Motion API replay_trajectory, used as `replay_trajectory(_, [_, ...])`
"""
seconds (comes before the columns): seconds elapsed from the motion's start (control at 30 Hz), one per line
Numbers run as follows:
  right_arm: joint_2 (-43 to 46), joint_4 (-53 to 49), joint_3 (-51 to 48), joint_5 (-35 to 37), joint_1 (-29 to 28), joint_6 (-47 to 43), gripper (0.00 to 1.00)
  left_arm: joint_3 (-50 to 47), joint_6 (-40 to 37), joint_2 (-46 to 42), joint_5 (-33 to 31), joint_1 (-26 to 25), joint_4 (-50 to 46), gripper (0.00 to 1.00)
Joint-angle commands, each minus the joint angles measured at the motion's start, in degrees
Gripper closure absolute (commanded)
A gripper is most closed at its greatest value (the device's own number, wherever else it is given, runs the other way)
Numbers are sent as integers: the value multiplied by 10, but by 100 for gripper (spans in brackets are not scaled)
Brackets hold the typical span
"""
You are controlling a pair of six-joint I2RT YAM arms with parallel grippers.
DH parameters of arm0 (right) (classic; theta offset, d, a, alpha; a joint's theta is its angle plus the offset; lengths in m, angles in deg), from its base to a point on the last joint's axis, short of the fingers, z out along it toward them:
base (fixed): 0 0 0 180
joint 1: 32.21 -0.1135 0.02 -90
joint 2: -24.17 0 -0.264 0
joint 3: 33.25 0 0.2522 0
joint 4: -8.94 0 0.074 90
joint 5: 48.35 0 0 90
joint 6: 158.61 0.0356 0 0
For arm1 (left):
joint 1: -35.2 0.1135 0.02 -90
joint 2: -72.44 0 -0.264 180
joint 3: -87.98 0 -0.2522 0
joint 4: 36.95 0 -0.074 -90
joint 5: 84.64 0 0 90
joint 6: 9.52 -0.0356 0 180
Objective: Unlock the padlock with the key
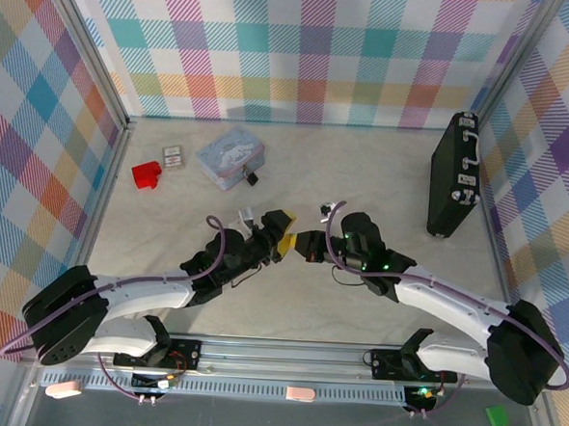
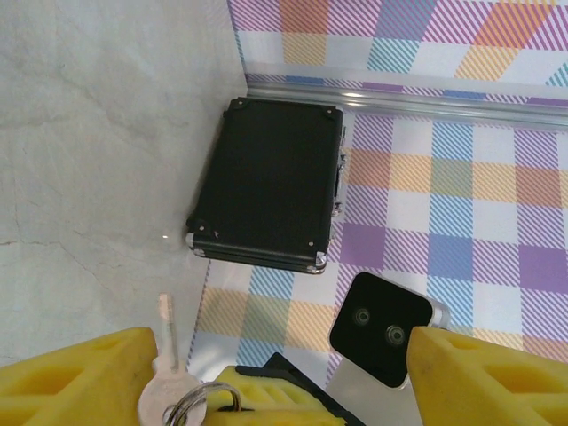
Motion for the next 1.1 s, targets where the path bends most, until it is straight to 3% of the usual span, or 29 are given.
replay_trajectory(0.0, [12, -12, -9, 4, -3, -10, 100, 16, -34, -24, -17, 5, -52, 27])
replay_trajectory(0.37, [14, -16, 9, -7, -7, -10, 100, 37, -82, -72, -31, 5, -130, 32])
replay_trajectory(0.6, [13, -58, 41, 14, -6, -37, 100, 28, -37, -62, -15, 6, -144, 22])
replay_trajectory(1.07, [-27, 46, 50, -45, -10, -33, 100, 37, 0, -49, 15, 6, -130, 12])
